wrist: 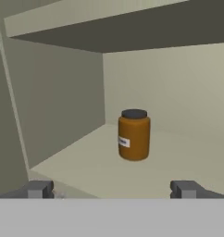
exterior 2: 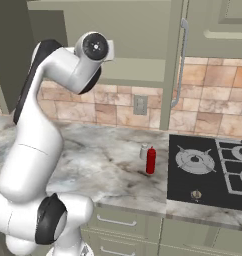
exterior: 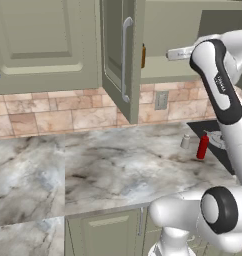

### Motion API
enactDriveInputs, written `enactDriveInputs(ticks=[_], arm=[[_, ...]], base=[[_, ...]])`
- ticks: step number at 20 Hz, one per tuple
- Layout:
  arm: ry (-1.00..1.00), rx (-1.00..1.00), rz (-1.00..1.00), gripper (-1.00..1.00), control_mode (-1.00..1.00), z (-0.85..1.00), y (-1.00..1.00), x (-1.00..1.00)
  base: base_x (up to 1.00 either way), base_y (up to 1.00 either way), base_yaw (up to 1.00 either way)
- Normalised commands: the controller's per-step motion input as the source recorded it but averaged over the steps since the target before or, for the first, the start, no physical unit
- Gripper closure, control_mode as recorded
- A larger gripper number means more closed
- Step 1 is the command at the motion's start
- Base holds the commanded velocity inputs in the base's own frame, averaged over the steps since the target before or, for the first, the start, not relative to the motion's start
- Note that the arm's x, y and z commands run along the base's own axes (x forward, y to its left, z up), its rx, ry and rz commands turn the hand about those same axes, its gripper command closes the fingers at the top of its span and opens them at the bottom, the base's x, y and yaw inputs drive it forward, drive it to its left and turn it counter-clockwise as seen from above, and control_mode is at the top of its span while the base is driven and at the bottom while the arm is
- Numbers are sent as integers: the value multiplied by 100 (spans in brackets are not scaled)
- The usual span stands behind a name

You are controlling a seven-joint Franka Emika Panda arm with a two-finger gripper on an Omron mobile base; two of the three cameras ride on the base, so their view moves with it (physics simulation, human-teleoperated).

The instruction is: Collect the turmeric, ketchup, and shaker from the cabinet and place them next to the stove.

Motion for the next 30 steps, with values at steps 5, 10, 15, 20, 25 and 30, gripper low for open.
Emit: enactDriveInputs(ticks=[5,10,15,20,25,30], arm=[[0,0,0,-100,-100,10,0,46],[0,0,0,-100,-100,0,0,45],[0,0,0,-100,-100,0,0,42],[1,1,0,-100,-100,0,0,40],[2,0,0,-100,-100,0,6,35],[0,0,0,-100,-100,0,11,28]], base=[[0,0,0],[0,0,0],[0,0,0],[0,0,0],[0,0,0],[0,0,0]])
